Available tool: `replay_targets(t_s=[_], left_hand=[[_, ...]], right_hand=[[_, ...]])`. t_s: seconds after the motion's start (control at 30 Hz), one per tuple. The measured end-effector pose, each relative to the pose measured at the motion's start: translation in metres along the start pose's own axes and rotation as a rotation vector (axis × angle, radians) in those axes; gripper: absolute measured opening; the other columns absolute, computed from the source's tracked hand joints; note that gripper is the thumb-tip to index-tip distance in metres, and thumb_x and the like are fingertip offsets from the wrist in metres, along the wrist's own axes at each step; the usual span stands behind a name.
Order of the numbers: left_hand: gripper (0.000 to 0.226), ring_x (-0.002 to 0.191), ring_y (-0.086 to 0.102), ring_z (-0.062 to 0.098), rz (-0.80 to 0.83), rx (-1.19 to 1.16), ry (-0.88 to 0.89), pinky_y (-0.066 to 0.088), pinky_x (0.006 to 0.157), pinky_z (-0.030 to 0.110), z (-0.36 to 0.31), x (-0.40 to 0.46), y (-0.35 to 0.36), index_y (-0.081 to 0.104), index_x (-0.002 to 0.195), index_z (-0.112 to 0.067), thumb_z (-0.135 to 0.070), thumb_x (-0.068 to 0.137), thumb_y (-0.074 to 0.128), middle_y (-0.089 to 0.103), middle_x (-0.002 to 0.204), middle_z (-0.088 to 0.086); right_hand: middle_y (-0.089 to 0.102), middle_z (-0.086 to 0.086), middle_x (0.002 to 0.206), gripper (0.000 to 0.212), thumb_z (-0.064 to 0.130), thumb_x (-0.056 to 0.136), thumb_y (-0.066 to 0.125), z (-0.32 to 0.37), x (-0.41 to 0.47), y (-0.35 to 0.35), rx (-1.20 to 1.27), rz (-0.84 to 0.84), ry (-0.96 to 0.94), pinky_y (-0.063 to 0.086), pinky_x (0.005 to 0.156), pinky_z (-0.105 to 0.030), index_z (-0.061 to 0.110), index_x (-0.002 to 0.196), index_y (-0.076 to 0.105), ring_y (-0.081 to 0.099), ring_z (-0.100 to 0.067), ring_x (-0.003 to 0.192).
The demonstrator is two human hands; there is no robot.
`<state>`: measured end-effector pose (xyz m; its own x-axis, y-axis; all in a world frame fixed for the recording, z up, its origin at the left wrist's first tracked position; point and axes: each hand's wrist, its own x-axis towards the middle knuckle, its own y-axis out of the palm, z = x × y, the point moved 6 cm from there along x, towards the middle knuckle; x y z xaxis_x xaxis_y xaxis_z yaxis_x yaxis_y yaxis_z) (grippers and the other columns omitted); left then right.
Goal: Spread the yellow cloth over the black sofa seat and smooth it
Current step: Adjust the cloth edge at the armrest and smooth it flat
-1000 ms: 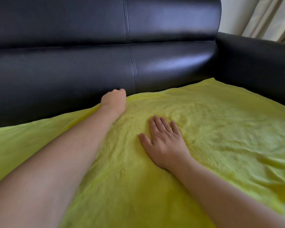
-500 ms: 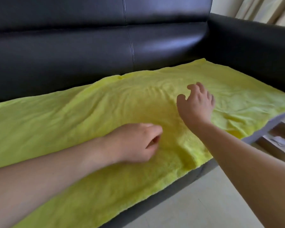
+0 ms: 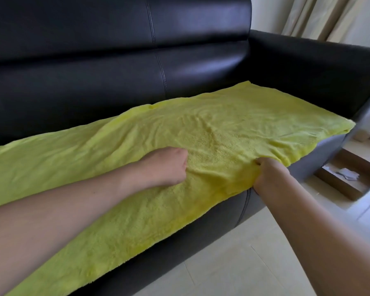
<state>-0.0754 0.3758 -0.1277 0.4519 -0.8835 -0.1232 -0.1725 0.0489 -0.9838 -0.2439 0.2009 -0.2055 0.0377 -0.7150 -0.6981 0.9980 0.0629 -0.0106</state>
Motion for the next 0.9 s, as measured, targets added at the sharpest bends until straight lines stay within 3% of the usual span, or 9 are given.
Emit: replay_targets(t_s=[0.03, 0.1, 0.2, 0.27, 0.4, 0.5, 0.67, 0.8, 0.9], left_hand=[[0.011, 0.076, 0.054, 0.015, -0.036, -0.028, -0.017, 0.047, 0.064, 0.034, 0.003, 0.001, -0.006, 0.049, 0.085, -0.021, -0.013, 0.09, 0.043, 0.056, 0.087, -0.003], [0.011, 0.073, 0.055, 0.015, -0.122, 0.01, -0.04, 0.049, 0.062, 0.035, 0.009, 0.0, -0.016, 0.049, 0.086, -0.021, -0.013, 0.09, 0.043, 0.057, 0.084, -0.004], [0.011, 0.058, 0.051, 0.016, -0.194, 0.289, 0.026, 0.038, 0.047, 0.031, 0.004, -0.006, -0.011, 0.046, 0.09, -0.015, -0.005, 0.089, 0.041, 0.053, 0.071, -0.003], [0.016, 0.056, 0.049, 0.016, -0.198, 0.413, 0.109, 0.035, 0.047, 0.03, -0.002, -0.014, 0.001, 0.043, 0.098, -0.015, -0.002, 0.088, 0.039, 0.05, 0.071, -0.005], [0.016, 0.061, 0.055, 0.015, -0.168, 0.269, 0.267, 0.048, 0.054, 0.03, -0.026, -0.042, 0.002, 0.038, 0.102, -0.02, -0.036, 0.098, 0.039, 0.054, 0.077, -0.006], [0.044, 0.074, 0.058, 0.023, 0.061, 0.409, 0.311, 0.042, 0.06, 0.032, -0.04, -0.066, 0.025, 0.041, 0.094, -0.02, -0.064, 0.09, 0.039, 0.058, 0.089, -0.001], [0.018, 0.064, 0.045, 0.025, 0.09, 0.578, 0.428, 0.037, 0.057, 0.032, -0.048, -0.076, 0.04, 0.043, 0.087, -0.014, -0.03, 0.092, 0.041, 0.059, 0.089, 0.005], [0.028, 0.064, 0.046, 0.025, 0.166, 0.495, 0.465, 0.042, 0.06, 0.032, -0.055, -0.08, 0.038, 0.048, 0.082, -0.014, -0.039, 0.092, 0.041, 0.059, 0.082, 0.004], [0.036, 0.06, 0.048, 0.017, 0.152, 0.205, 0.309, 0.038, 0.055, 0.029, -0.033, -0.065, 0.014, 0.049, 0.076, -0.019, -0.049, 0.093, 0.041, 0.055, 0.071, -0.004]], right_hand=[[0.054, -0.003, 0.1, 0.053, 0.024, 0.08, 0.073, 0.001, 0.002, 0.001, 0.041, -0.005, 0.001, 0.052, 0.086, -0.034, 0.012, 0.126, 0.051, 0.059, -0.023, 0.095], [0.05, -0.001, 0.088, 0.036, 0.021, 0.083, 0.07, 0.006, 0.002, 0.001, 0.034, 0.006, -0.034, 0.051, 0.087, -0.035, 0.011, 0.111, 0.05, 0.058, -0.02, 0.09], [0.037, 0.001, 0.078, 0.016, 0.013, 0.089, 0.059, 0.006, -0.002, -0.005, 0.035, -0.031, -0.081, 0.042, 0.071, -0.027, 0.011, 0.095, 0.045, 0.042, -0.013, 0.072], [0.035, 0.001, 0.075, 0.021, 0.014, 0.088, 0.059, 0.006, -0.002, -0.01, 0.047, -0.069, -0.131, 0.037, 0.061, -0.029, 0.01, 0.079, 0.04, 0.036, -0.014, 0.063], [0.036, 0.001, 0.071, 0.028, 0.021, 0.091, 0.058, 0.005, -0.002, -0.009, 0.0, -0.049, -0.227, 0.035, 0.059, -0.029, 0.013, 0.072, 0.039, 0.034, -0.014, 0.059], [0.042, -0.001, 0.072, 0.018, 0.022, 0.092, 0.058, 0.006, -0.003, -0.007, -0.075, -0.054, -0.289, 0.041, 0.065, -0.031, 0.009, 0.085, 0.048, 0.043, -0.018, 0.061], [0.056, -0.012, 0.107, 0.039, 0.028, 0.095, 0.054, 0.015, 0.004, -0.024, -0.264, -0.195, -0.424, 0.052, 0.083, -0.042, 0.006, 0.127, 0.046, 0.057, -0.033, 0.095], [0.039, -0.018, 0.138, 0.062, 0.03, 0.092, 0.059, 0.023, -0.008, -0.034, -0.421, -0.349, -0.457, 0.037, 0.104, -0.044, 0.007, 0.138, 0.026, 0.044, -0.038, 0.125], [0.02, -0.012, 0.146, 0.064, 0.03, 0.089, 0.057, 0.035, -0.036, -0.01, -0.73, -0.41, -0.75, 0.015, 0.115, -0.043, 0.017, 0.142, 0.022, 0.019, -0.031, 0.138]])
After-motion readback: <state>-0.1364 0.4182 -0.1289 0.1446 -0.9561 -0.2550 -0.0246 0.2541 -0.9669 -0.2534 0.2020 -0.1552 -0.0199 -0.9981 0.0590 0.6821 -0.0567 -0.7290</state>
